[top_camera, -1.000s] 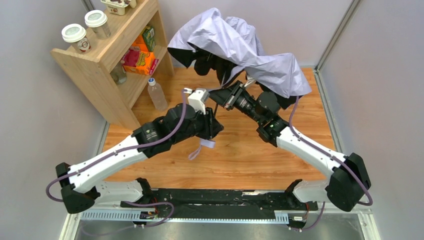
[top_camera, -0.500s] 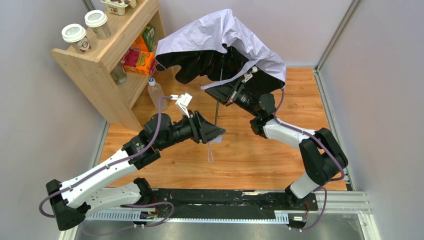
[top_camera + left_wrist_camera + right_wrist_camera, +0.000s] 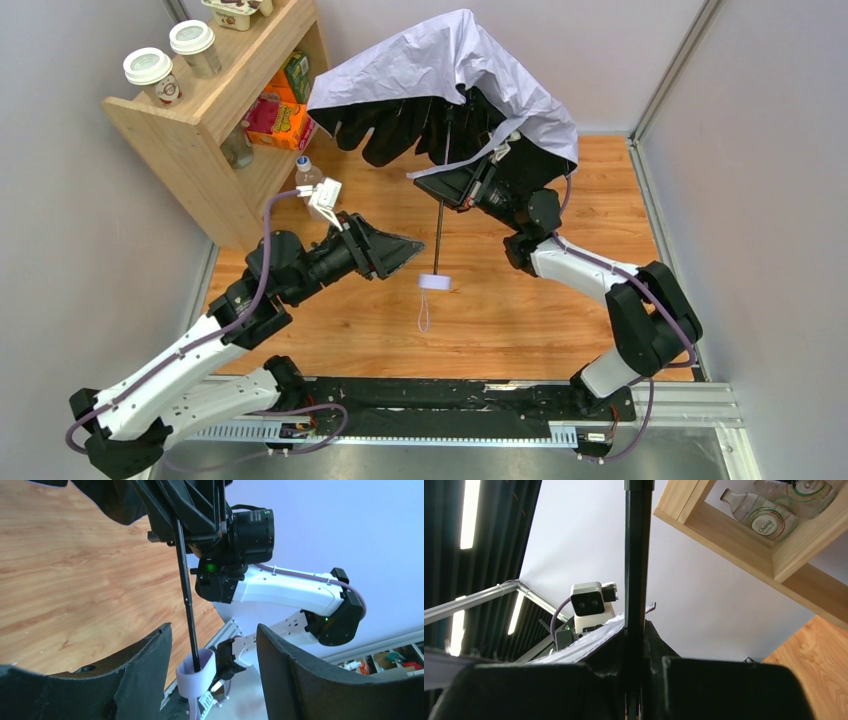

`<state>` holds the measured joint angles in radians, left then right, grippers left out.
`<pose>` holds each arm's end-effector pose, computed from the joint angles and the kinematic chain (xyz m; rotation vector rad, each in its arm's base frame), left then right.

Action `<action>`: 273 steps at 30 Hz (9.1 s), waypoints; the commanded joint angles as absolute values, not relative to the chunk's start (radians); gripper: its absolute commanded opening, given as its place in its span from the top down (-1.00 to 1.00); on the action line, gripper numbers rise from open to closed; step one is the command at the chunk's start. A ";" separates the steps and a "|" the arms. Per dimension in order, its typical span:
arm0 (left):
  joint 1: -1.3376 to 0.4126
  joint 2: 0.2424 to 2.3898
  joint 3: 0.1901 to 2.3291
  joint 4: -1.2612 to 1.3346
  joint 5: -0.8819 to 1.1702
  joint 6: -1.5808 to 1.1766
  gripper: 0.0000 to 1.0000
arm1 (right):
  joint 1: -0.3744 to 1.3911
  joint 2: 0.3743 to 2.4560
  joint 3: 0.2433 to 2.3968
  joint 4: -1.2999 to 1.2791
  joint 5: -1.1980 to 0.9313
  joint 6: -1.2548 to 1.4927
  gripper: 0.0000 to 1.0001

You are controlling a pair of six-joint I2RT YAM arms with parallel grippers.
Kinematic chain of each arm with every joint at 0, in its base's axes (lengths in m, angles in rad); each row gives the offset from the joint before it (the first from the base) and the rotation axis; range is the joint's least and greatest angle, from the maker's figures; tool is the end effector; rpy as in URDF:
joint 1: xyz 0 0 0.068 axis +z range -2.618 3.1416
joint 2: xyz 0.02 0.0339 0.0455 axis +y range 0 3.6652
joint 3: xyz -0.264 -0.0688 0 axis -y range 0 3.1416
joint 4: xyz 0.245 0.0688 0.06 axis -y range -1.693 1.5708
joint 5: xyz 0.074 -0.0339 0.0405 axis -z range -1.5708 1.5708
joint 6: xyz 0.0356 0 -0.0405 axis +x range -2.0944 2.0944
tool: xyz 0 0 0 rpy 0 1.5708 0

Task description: Put away the umbrella

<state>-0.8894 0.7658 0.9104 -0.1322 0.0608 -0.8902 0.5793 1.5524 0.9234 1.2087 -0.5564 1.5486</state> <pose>0.1073 -0.1357 0.3925 0.0532 1.7516 -1.4114 0.2707 0.1995 0.3389 -0.0020 1.3752 2.1351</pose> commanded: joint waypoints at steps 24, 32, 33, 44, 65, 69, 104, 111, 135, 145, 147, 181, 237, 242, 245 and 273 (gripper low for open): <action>-0.848 0.994 1.149 -0.290 -0.026 -0.651 1.00 | 0.623 1.135 0.838 0.165 -0.505 1.054 -0.58; -0.848 1.043 1.249 -0.344 -0.159 -0.546 1.00 | 0.692 0.964 0.697 -0.197 -0.419 0.904 -0.65; -0.848 1.048 1.250 -0.347 -0.172 -0.526 1.00 | 0.695 0.921 0.683 -0.246 -0.408 0.887 -0.65; -0.882 1.089 1.262 -0.428 -0.320 -0.448 1.00 | 0.704 0.814 1.079 -0.557 0.061 0.773 -0.56; -1.161 1.426 1.476 -0.672 -0.742 -0.552 1.00 | 0.767 1.192 1.450 -0.569 0.322 0.632 -0.40; -1.207 1.500 1.560 -0.750 -0.867 -0.563 1.00 | 0.765 1.239 1.476 -0.557 0.348 0.601 -0.41; -1.057 1.126 1.097 -0.477 -0.265 -0.629 -0.33 | 0.542 1.048 1.180 -0.401 -0.074 0.601 1.00; -0.777 1.196 0.862 -0.324 0.102 -0.621 -0.59 | 0.540 0.954 0.906 -0.461 -0.086 0.603 0.72; -0.736 1.639 0.910 -0.073 0.079 -0.500 1.00 | 0.523 1.208 0.926 -0.341 -0.094 0.773 -0.36; -0.953 1.365 1.043 -0.330 -0.325 -0.523 1.00 | 0.529 1.462 1.253 -0.364 -0.118 0.845 0.01; -0.972 1.348 1.077 -0.366 -0.344 -0.522 1.00 | 0.537 1.447 1.269 -0.361 -0.072 0.857 0.00; -1.101 1.327 1.342 -0.509 -0.402 -0.520 1.00 | 0.604 1.304 1.099 -0.120 -0.135 0.795 1.00; -1.034 1.210 0.877 0.528 0.160 -1.143 1.00 | 0.380 1.060 0.802 0.433 -0.078 1.247 0.26; -1.034 1.226 0.885 0.546 0.163 -1.154 1.00 | 0.379 1.109 0.827 0.446 -0.181 1.255 0.41; -1.032 1.230 0.891 0.546 0.163 -1.155 1.00 | 0.376 1.115 0.821 0.463 -0.225 1.252 0.33; -0.811 1.232 1.043 0.143 0.394 -1.036 0.77 | 0.563 1.000 0.684 0.563 -0.229 1.029 1.00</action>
<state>-0.8246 1.2682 0.9798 0.1112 0.4198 -1.1179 0.5747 0.9855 0.6132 0.5167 -0.1066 1.1019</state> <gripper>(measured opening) 0.035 0.252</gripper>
